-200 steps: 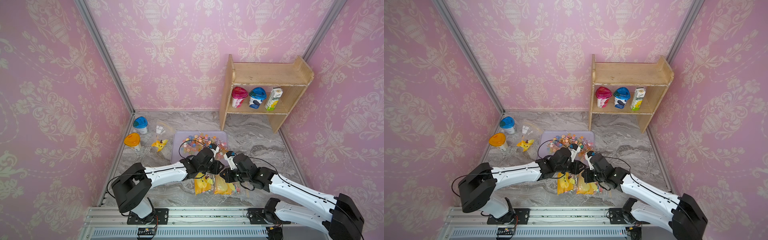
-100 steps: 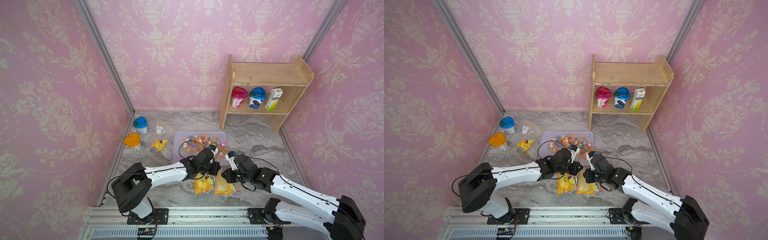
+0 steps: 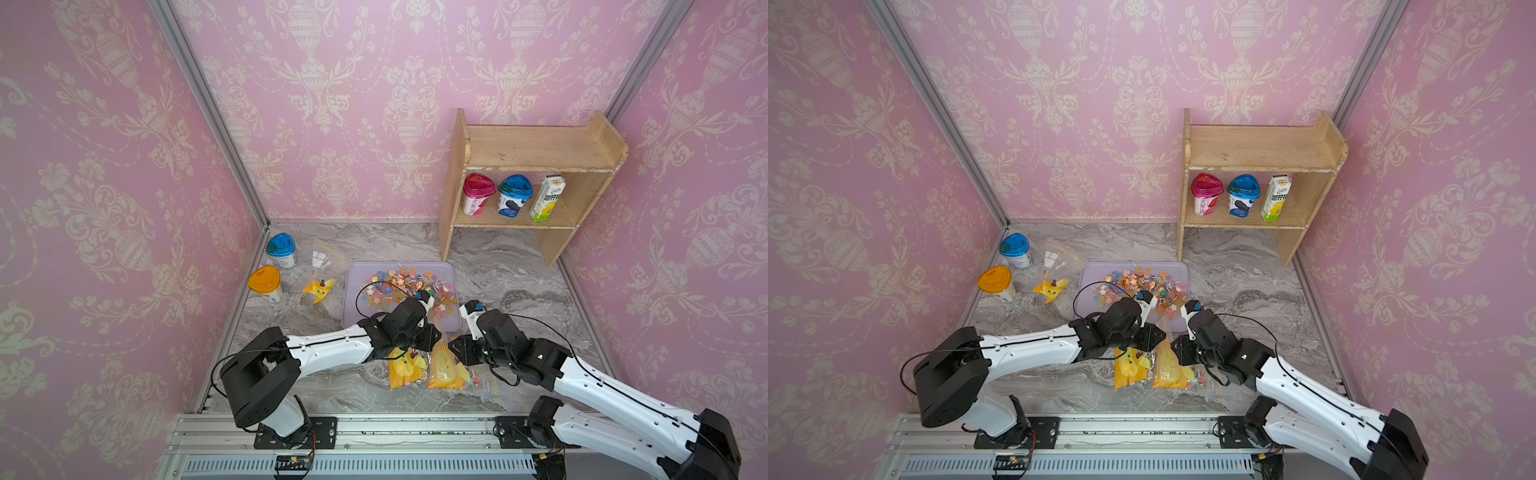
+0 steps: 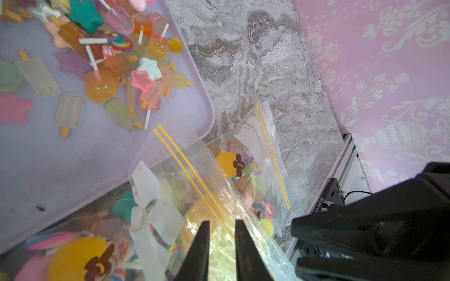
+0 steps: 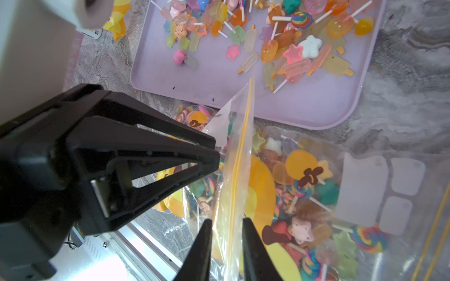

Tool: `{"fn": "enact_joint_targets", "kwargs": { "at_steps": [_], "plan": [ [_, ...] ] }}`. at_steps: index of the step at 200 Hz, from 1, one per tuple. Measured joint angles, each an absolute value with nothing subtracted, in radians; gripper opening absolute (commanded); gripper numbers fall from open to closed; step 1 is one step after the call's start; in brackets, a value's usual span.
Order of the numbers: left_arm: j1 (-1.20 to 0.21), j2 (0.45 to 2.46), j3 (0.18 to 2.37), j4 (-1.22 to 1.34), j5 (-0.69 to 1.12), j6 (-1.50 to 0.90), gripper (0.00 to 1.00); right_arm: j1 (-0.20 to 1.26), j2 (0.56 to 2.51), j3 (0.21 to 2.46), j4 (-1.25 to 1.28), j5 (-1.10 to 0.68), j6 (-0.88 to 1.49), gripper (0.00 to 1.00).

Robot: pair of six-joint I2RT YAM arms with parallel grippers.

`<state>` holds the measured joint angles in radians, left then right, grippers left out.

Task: Pour candies out of the ziploc bag
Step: Open the ziploc bag at the center of the board.

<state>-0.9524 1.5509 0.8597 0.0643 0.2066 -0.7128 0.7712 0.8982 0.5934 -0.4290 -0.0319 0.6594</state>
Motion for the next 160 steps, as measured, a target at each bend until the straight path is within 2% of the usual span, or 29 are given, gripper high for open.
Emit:
{"fn": "enact_joint_targets", "kwargs": {
  "at_steps": [45,92,132,160],
  "plan": [
    [-0.952,1.551,0.88,0.063,0.206,-0.713,0.37,0.628,0.876,0.53,-0.42,-0.02,0.686,0.3],
    [-0.952,1.566,0.89,0.062,0.206,-0.714,0.41,0.627,0.945,0.493,-0.333,-0.144,0.689,0.31],
    [-0.952,1.575,0.892,0.063,0.206,-0.716,0.41,0.663,0.969,0.493,-0.259,-0.191,0.698,0.31],
    [-0.952,1.59,0.892,0.062,0.206,-0.718,0.34,0.681,0.999,0.493,-0.234,-0.199,0.708,0.3]
  ]
}}
